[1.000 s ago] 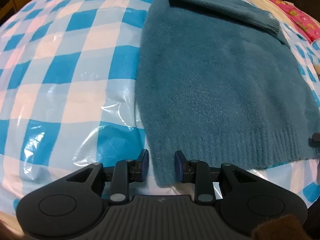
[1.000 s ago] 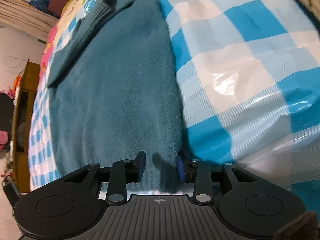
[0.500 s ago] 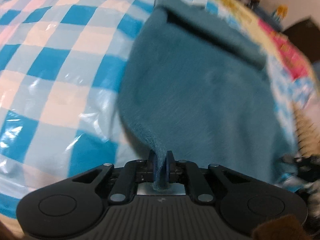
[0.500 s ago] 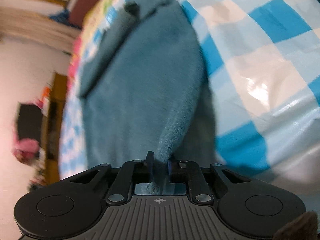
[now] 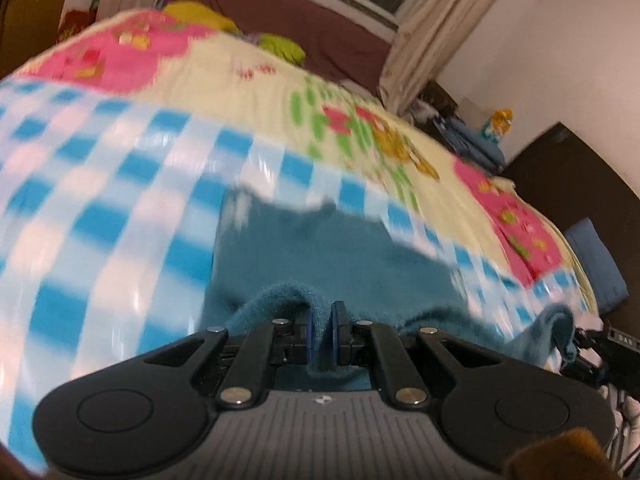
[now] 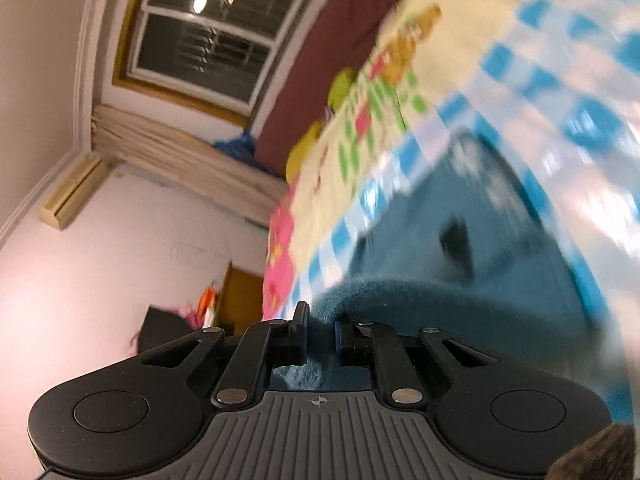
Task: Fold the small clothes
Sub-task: 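Lift and fold the sweater side over with the left tool while the right tool grips the body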
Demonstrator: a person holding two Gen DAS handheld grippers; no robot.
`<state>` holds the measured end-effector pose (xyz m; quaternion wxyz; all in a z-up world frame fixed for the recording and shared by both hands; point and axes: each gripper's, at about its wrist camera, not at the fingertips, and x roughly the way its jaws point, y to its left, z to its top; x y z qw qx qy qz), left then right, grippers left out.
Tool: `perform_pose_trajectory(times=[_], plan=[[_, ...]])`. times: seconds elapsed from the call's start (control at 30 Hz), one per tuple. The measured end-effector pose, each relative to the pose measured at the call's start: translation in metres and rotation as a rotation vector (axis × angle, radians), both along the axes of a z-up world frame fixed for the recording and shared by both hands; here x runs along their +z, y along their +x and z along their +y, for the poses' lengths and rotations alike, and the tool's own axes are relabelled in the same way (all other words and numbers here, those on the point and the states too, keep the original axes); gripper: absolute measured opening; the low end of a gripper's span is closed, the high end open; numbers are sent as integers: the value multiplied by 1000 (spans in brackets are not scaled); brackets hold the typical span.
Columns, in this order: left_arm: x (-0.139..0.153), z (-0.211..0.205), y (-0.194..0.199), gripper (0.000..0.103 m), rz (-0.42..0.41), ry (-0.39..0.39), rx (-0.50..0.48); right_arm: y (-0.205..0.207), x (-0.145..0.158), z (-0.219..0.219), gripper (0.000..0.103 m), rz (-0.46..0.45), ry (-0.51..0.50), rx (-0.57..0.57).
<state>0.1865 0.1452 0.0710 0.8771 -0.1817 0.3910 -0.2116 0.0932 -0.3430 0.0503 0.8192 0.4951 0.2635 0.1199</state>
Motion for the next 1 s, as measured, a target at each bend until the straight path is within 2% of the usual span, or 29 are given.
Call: perform_pose_trajectory(times=[0.17, 0.23, 0.3, 0.37, 0.43, 0.63, 0.73, 0.77, 0.83, 0.97, 1.0], plan=[[-14, -20, 77, 14, -6, 57, 61, 73, -19, -16, 12, 44, -14, -111], [-29, -27, 99, 14, 7, 83, 94, 97, -32, -16, 12, 75, -65, -143], [-50, -32, 119, 14, 68, 95, 130, 120, -53, -15, 12, 124, -79, -158], [-67, -36, 125, 14, 91, 127, 161, 130, -67, -11, 12, 175, -121, -189], [-76, -37, 124, 14, 92, 151, 172, 138, -82, -12, 14, 196, -121, -180], [-69, -26, 124, 17, 94, 96, 193, 143, -92, -16, 15, 233, -97, -202], [-63, -19, 124, 17, 108, 33, 213, 138, -89, -21, 24, 221, -20, -197], [-62, -17, 123, 17, 112, 19, 218, 136, -88, -24, 30, 209, 10, -196], [-59, -18, 122, 17, 111, 16, 220, 132, -85, -28, 38, 188, 39, -199], [-54, -24, 121, 19, 106, 62, 216, 128, -69, -31, 60, 141, -44, -212], [-54, -25, 121, 19, 105, 70, 221, 129, -66, -31, 60, 136, -64, -208]])
